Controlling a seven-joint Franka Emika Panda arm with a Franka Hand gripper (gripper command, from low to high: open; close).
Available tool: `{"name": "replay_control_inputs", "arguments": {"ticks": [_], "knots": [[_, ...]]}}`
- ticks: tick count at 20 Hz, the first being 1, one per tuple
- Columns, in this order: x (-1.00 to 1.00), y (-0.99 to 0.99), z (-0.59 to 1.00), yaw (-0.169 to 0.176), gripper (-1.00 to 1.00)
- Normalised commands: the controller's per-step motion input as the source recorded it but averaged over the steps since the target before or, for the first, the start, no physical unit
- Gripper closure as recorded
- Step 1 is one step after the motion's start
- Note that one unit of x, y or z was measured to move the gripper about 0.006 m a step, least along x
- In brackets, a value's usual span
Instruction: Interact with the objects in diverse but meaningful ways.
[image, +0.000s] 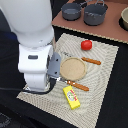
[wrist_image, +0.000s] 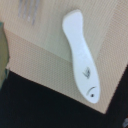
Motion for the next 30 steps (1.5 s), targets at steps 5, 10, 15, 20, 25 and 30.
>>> {"name": "replay_control_inputs", "arguments": {"ticks": [5, 10, 15, 20, 25, 30], "knots": [[-0.39, 0.70, 0.00, -0.112, -1.00], [-0.46, 0.70, -0.02, -0.098, -1.00], [-0.46, 0.63, -0.09, -0.110, -1.00], [-0.43, 0.35, -0.14, -0.116, -1.00], [-0.39, 0.17, -0.15, -0.137, -1.00], [-0.36, 0.08, -0.20, -0.133, -1.00]]}}
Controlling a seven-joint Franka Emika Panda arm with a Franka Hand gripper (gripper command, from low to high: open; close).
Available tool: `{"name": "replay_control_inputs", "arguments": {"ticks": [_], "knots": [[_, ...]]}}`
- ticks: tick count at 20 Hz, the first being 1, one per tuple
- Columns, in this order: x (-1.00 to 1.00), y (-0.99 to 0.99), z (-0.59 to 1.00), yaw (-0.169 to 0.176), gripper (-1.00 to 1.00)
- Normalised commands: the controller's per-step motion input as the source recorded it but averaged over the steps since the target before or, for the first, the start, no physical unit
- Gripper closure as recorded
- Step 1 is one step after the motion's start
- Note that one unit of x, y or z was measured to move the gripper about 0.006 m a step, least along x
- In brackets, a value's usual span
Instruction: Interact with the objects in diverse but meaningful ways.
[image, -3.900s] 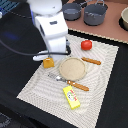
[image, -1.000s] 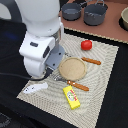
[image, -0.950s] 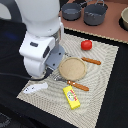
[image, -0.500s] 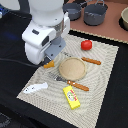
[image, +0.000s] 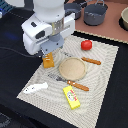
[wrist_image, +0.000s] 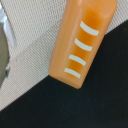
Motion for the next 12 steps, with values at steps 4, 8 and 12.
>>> {"name": "replay_control_inputs", "arguments": {"ticks": [4, 8, 12], "knots": [[-0.33, 0.23, -0.23, -0.090, -1.00], [-0.26, 0.23, -0.31, -0.041, -1.00], [-0.27, 0.25, -0.44, -0.013, -1.00]]}}
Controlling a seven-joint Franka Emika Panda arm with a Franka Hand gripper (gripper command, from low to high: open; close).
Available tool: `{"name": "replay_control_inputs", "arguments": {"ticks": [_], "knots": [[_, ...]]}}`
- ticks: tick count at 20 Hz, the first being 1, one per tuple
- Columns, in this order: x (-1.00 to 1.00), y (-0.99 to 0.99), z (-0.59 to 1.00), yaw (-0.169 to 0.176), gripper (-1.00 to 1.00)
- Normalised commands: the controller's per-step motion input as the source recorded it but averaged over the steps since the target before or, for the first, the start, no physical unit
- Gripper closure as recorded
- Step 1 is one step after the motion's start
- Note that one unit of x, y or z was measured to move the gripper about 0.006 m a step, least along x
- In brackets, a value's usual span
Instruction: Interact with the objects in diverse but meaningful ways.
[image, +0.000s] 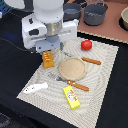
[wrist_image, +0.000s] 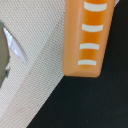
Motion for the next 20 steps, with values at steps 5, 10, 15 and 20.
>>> {"name": "replay_control_inputs", "arguments": {"ticks": [5, 10, 15, 20], "knots": [[-0.34, 0.11, -0.52, -0.022, -1.00], [-0.47, -0.02, -0.60, -0.018, -1.00], [-0.41, 0.00, -0.52, -0.023, 1.00], [-0.27, 0.00, -0.37, -0.021, 1.00]]}}
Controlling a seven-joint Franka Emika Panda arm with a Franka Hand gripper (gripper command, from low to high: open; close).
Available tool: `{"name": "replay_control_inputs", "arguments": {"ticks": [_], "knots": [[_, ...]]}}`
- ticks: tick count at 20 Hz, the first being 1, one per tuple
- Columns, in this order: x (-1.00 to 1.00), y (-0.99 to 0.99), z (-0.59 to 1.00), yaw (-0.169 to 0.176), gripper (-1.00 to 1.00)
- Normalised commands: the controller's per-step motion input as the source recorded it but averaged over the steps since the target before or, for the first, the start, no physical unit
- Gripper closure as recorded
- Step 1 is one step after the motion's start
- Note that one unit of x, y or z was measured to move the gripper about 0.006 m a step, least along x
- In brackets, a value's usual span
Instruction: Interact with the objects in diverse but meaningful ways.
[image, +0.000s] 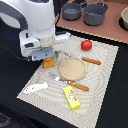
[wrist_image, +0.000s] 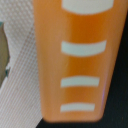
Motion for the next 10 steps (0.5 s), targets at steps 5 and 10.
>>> {"name": "replay_control_inputs", "arguments": {"ticks": [5, 10], "knots": [[-0.19, 0.04, -0.24, -0.010, 1.00], [0.11, 0.13, 0.27, 0.000, 1.00]]}}
